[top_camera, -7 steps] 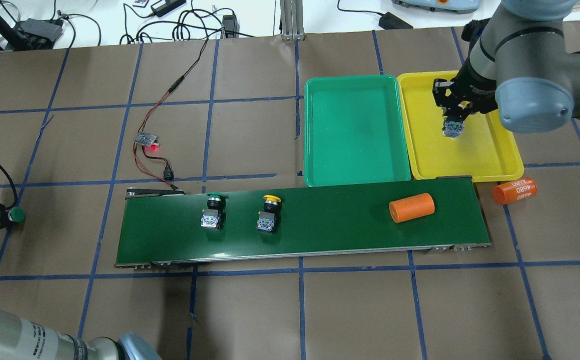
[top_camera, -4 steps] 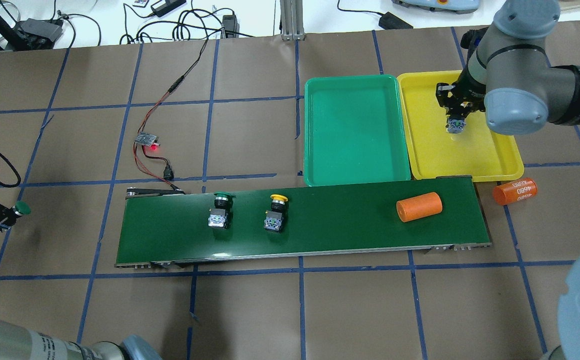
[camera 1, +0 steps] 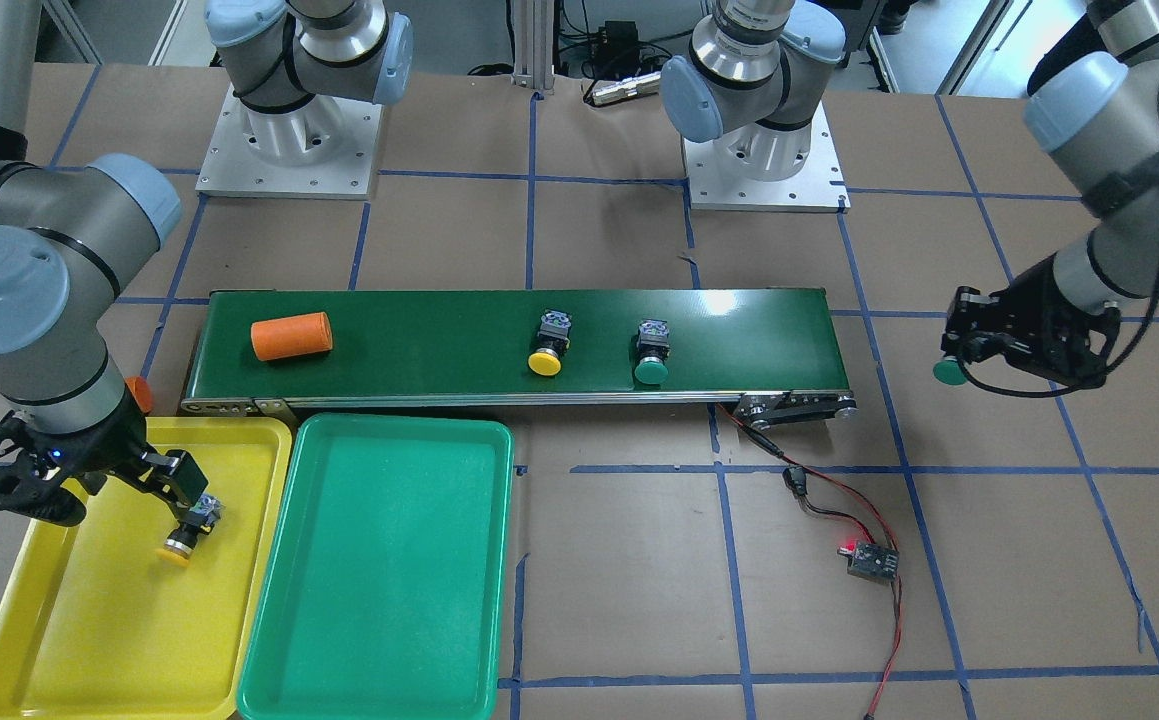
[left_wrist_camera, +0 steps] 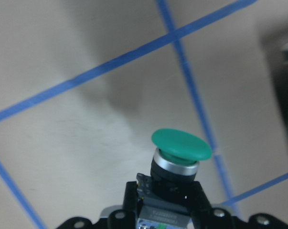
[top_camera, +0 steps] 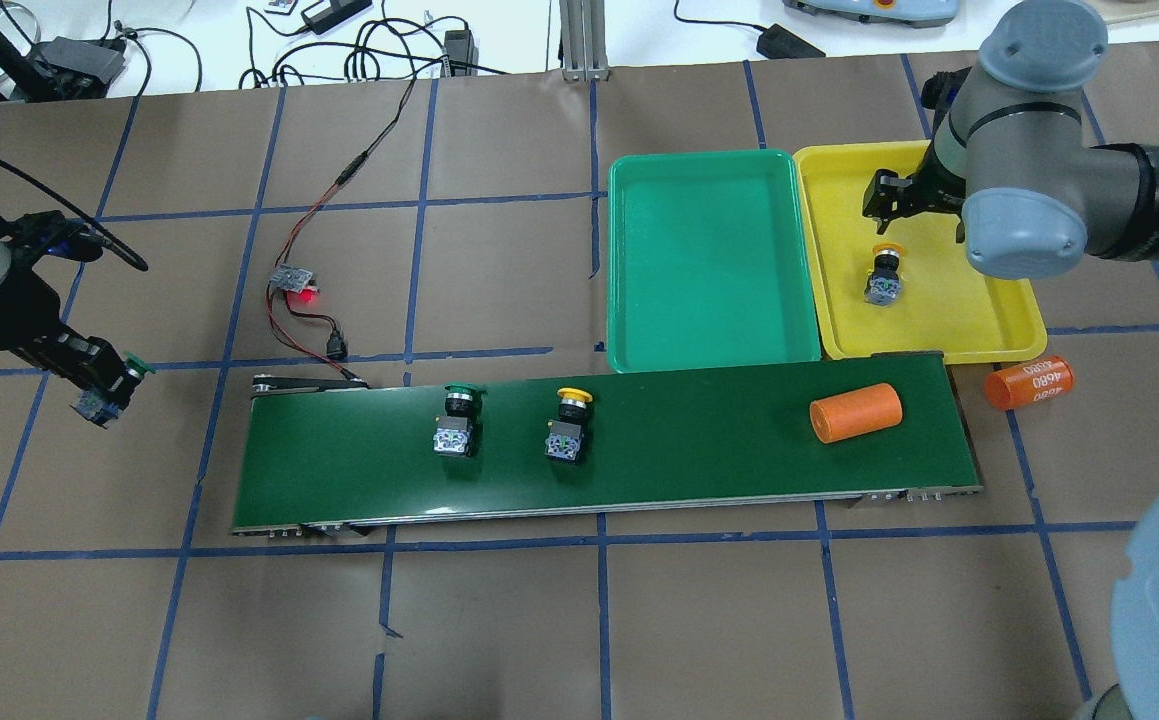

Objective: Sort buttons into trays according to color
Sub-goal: 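Set the green button on the belt with the left gripper while the right gripper returns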

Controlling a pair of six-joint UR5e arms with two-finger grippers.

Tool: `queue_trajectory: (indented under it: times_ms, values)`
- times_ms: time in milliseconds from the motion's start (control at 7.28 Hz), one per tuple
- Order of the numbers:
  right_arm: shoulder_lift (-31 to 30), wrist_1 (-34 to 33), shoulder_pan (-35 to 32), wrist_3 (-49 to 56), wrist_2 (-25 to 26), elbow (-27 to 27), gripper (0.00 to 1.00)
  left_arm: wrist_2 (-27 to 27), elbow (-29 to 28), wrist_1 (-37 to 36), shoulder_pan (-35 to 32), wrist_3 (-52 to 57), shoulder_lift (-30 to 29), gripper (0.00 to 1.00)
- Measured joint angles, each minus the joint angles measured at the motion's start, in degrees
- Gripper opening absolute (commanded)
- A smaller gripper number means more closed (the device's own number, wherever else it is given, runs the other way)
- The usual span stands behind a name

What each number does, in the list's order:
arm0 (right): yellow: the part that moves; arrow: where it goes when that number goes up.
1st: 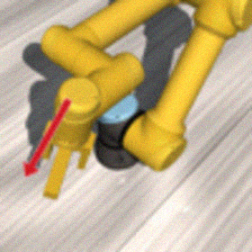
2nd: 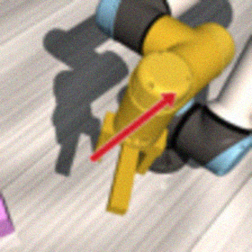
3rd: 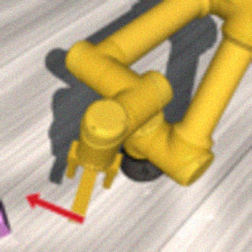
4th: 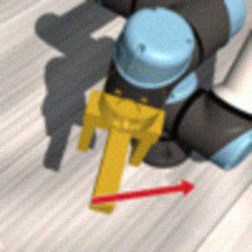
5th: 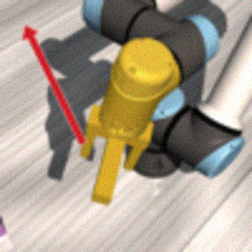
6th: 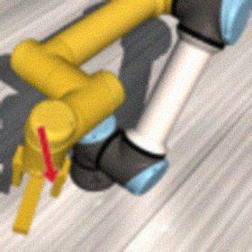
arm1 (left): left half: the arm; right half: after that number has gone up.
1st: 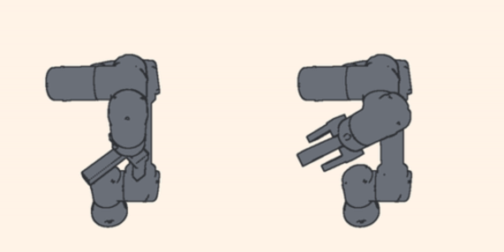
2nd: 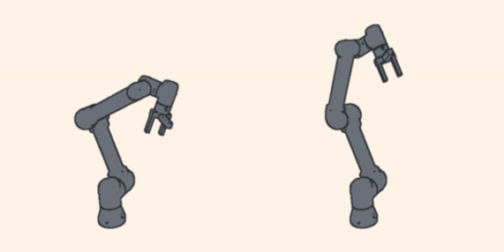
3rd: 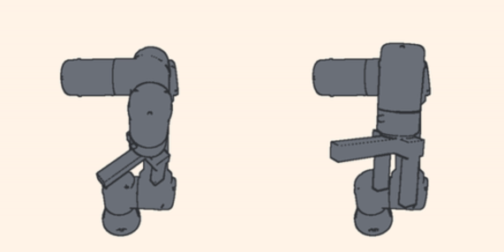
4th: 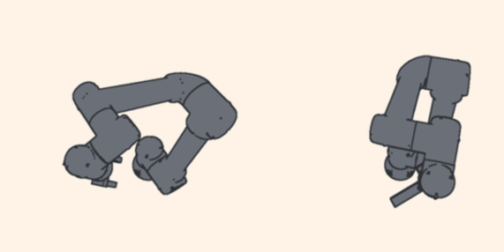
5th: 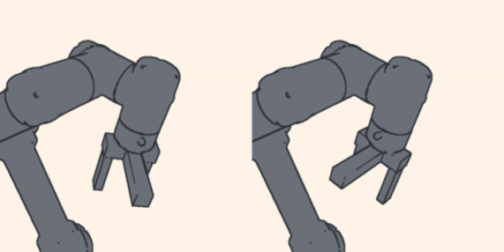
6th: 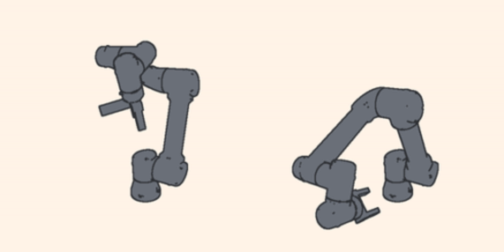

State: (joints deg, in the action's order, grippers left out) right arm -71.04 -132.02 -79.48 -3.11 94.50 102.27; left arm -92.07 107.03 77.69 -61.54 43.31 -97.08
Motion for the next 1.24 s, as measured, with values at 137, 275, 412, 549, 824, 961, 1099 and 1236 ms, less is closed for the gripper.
queue_trajectory:
  times_ms: [137,275,412,549,824,961,1099,1236]
  values:
    - [-2.87,3.73,-0.08,-0.44,-0.32,0.05,1.0,0.98,1.61,1.75,-4.65,-9.79,2.12,0.0]
    - [-8.61,11.31,-0.34,-1.06,-1.24,0.19,1.0,1.78,3.5,2.26,-9.95,-20.52,3.89,0.0]
    - [-15.39,19.83,-0.89,-1.67,-2.51,0.38,1.0,2.06,4.88,2.3,-14.65,-29.15,4.95,0.0]
    - [-20.92,26.74,-2.33,-2.98,-4.06,0.5,1.0,2.15,6.18,1.86,-17.88,-35.49,5.14,0.0]
    - [-24.55,32.25,-6.92,-7.98,-5.65,1.99,1.0,2.37,7.85,-1.61,-20.37,-45.83,3.4,0.45]
    - [-24.46,32.66,-7.88,-8.96,-5.58,3.09,1.0,2.43,8.11,-2.55,-20.62,-48.03,2.31,0.99]
    - [-24.41,32.91,-8.23,-9.15,-4.51,3.83,1.0,2.45,8.07,-2.95,-20.76,-48.98,1.43,1.0]
    - [-24.51,33.08,-8.37,-9.22,-3.47,4.26,1.0,2.45,7.72,-3.09,-20.93,-49.36,1.25,1.0]
